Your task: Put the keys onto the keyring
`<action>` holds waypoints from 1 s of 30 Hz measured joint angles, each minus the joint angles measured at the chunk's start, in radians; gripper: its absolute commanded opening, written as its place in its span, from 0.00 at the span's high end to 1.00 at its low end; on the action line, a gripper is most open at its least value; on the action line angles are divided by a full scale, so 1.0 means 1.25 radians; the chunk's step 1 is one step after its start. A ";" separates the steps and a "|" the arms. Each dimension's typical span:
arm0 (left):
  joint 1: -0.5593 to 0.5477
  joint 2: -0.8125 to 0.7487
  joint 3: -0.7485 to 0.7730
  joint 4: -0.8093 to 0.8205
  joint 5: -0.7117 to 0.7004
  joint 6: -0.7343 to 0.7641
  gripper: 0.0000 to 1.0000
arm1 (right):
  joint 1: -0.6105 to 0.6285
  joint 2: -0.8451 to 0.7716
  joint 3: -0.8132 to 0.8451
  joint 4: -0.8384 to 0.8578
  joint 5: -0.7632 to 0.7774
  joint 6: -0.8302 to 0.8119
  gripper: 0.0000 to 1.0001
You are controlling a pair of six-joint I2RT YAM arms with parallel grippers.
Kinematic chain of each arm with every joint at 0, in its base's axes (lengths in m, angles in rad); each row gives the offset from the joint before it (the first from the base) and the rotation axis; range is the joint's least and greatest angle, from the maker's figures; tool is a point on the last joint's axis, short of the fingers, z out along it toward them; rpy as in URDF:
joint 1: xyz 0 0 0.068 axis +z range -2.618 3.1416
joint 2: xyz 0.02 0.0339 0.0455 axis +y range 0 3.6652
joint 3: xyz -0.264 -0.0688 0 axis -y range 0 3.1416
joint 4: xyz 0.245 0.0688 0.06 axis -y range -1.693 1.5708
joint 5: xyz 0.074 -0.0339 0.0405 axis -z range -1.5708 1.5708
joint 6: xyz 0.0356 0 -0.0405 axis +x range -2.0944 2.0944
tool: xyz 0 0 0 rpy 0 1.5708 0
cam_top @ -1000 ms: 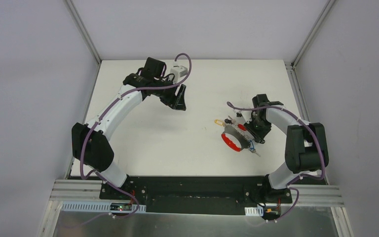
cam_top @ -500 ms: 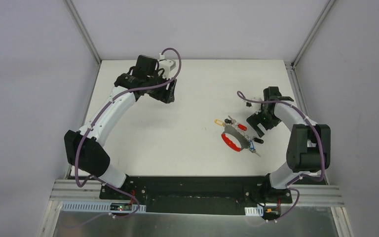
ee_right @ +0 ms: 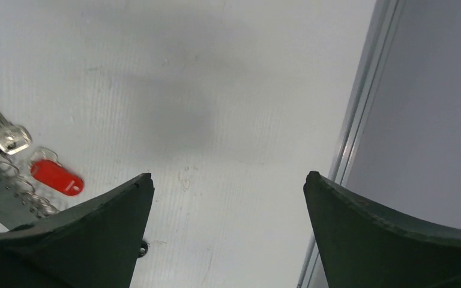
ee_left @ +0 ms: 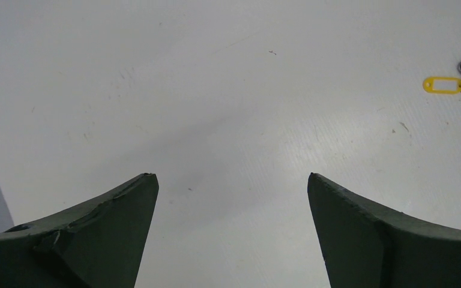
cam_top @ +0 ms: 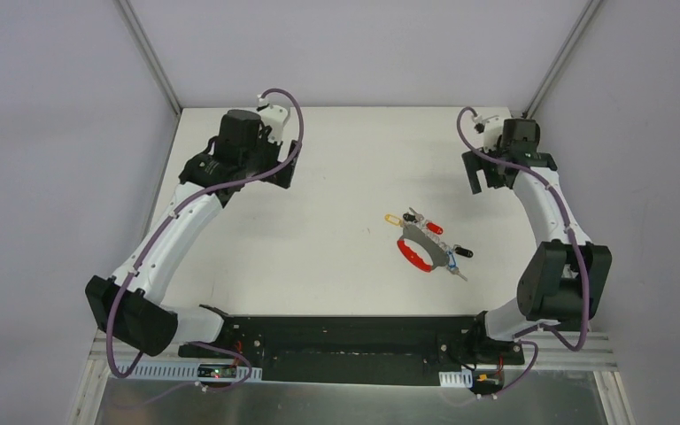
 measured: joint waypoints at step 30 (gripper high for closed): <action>0.056 -0.488 -0.479 0.177 -0.103 0.000 0.01 | -0.002 -0.472 -0.383 0.368 -0.305 0.466 0.00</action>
